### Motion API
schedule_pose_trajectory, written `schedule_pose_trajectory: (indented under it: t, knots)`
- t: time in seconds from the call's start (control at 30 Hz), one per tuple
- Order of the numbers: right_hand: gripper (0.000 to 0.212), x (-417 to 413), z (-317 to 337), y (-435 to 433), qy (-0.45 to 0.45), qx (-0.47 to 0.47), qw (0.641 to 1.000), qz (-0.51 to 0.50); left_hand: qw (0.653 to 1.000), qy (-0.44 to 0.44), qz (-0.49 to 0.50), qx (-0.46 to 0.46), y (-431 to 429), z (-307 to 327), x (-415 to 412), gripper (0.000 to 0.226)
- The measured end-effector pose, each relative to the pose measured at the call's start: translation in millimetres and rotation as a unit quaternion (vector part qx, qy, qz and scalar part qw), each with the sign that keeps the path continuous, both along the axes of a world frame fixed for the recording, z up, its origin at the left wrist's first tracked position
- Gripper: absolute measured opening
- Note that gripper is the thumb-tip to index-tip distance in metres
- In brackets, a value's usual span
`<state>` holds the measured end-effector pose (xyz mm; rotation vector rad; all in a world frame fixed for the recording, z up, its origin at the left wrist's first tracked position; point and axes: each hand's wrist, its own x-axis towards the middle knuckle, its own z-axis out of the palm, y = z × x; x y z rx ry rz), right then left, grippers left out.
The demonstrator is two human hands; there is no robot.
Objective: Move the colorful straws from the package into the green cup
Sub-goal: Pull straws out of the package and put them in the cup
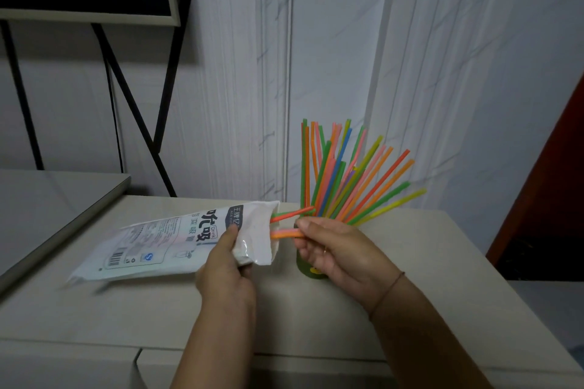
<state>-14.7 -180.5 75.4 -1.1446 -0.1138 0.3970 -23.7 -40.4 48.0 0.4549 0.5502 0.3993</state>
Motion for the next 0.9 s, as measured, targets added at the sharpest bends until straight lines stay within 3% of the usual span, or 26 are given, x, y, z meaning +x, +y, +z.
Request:
schedule_pose_trajectory:
  t: [0.17, 0.3, 0.6, 0.9]
  knots:
    - [0.008, 3, -2, 22, 0.023, 0.102, 0.986, -0.133, 1.0, 0.015, -0.007, 0.019, -8, -1, 0, 0.044]
    - [0.007, 3, -2, 29, 0.029, 0.087, 0.98, -0.175, 0.999, 0.02, -0.009, 0.027, -10, -1, 0, 0.041]
    - [0.007, 3, 3, 20, 0.016, 0.022, 0.981, -0.192, 1.0, 0.008, 0.015, -0.016, 4, 4, 0, 0.049]
    - [0.008, 6, 9, -9, -0.004, 0.06, 0.981, -0.185, 0.999, 0.002, 0.029, -0.03, 23, 3, 1, 0.049]
